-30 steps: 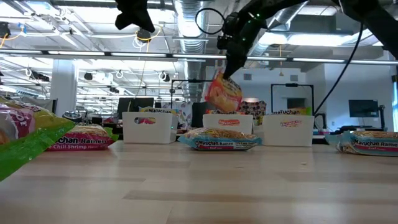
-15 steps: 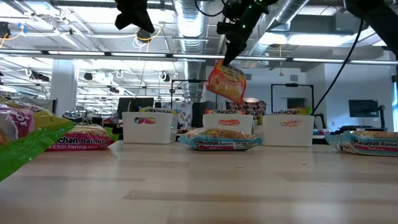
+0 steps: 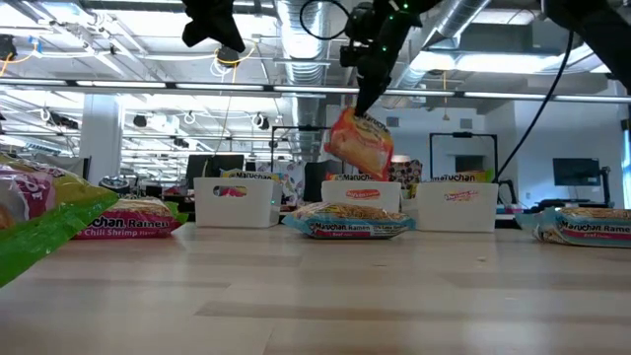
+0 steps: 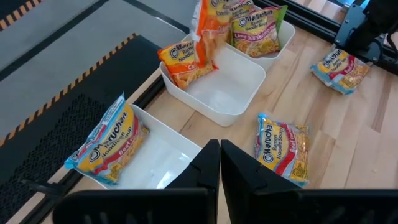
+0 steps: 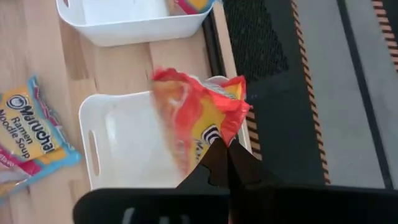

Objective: Sort Maruchan noodles
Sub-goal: Put the orange noodle pack into the middle white bin

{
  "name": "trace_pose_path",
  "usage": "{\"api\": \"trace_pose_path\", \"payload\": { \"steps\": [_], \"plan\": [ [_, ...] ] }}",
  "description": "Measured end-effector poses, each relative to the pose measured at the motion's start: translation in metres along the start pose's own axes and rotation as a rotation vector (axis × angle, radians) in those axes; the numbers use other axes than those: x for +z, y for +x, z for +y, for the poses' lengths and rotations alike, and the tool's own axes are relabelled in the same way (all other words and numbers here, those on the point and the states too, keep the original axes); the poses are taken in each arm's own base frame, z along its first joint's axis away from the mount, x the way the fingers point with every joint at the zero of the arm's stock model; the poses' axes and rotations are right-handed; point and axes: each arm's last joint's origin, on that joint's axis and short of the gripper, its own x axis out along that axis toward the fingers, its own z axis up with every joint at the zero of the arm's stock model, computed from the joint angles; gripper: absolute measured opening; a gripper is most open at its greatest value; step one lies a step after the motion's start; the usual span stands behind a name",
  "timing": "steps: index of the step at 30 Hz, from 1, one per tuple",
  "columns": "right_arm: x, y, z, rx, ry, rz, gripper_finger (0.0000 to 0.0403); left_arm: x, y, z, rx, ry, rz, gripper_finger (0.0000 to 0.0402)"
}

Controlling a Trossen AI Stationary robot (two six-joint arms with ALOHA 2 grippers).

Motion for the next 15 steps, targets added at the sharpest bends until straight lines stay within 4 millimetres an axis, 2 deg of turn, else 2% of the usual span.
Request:
{"api": "trace_pose_path", "payload": {
  "steps": [15],
  "plan": [
    [-0.018, 0.043, 0.005, 0.029, 0.019, 0.064, 0.0001, 0.000, 0.000, 0.000, 0.000, 0.000, 0.001, 0.0000]
  ]
}}
